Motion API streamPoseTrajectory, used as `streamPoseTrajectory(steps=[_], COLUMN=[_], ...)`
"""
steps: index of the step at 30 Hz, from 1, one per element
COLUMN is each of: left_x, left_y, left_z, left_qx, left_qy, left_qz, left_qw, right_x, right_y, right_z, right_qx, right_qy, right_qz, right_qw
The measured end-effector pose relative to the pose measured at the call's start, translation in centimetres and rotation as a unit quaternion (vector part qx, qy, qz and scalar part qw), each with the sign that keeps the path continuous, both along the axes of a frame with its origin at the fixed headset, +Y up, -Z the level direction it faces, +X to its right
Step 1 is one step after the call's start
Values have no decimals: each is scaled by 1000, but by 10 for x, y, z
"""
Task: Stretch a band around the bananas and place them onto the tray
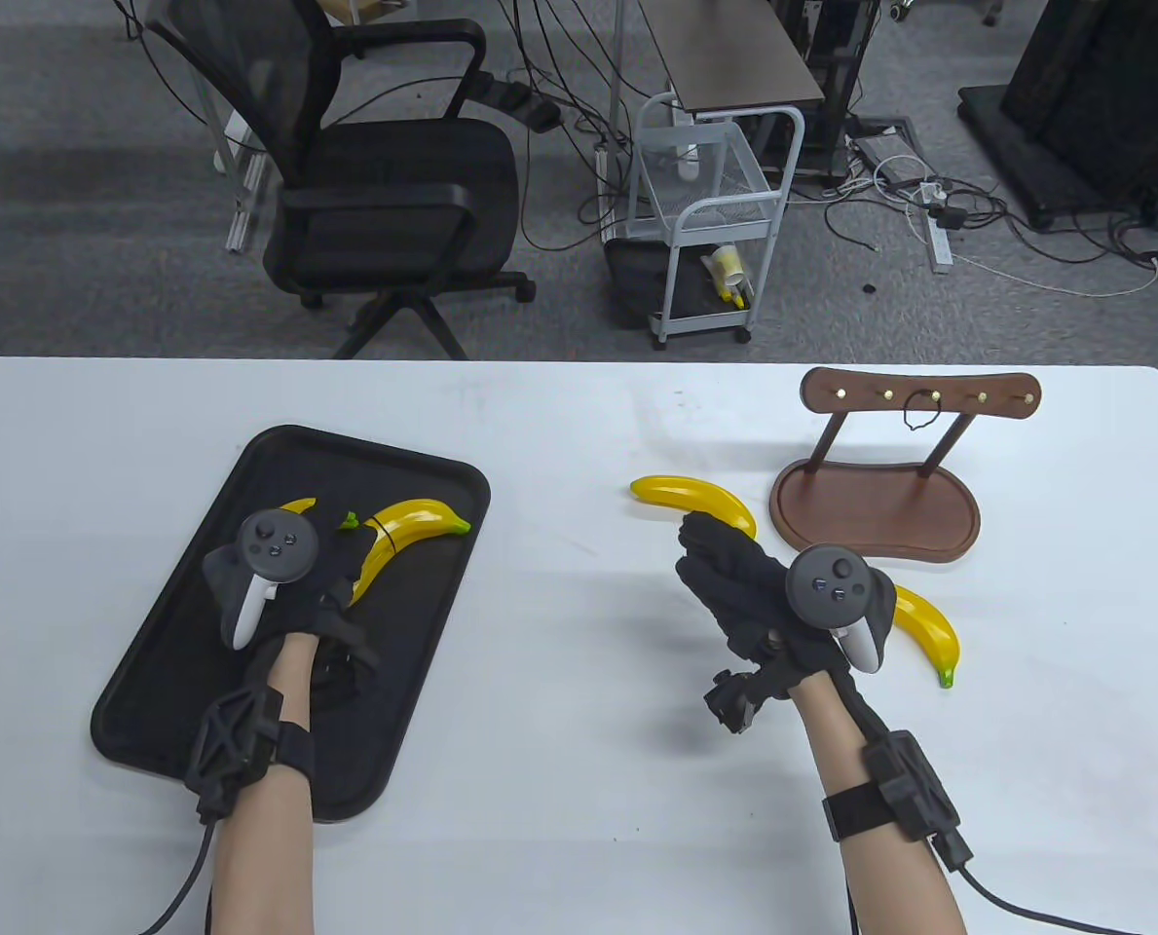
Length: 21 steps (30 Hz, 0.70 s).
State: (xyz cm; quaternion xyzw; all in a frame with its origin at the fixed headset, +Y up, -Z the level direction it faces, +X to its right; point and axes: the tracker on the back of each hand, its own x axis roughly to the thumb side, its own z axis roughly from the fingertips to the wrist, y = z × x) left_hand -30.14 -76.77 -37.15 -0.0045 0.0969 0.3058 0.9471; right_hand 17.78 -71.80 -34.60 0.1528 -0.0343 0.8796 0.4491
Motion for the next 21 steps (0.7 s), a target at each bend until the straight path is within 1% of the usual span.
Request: streamPoseTrajectory(steps=[9, 13, 21], left_x=[10, 24, 66], left_y=[42, 59, 78], left_z=[13, 20, 34], left_qx=[53, 81, 118], left_qy=[-34, -62, -125], left_qz=[7, 21, 39], left_qw=[998, 995, 984], right_x=[4, 6, 7], right_y=[1, 1, 1], right_z=[0, 0, 0], right_qx=[-2, -3, -4], right_qy=[-5, -9, -11], right_qz=[-4, -5, -4], right_qw=[1000, 1000, 1000])
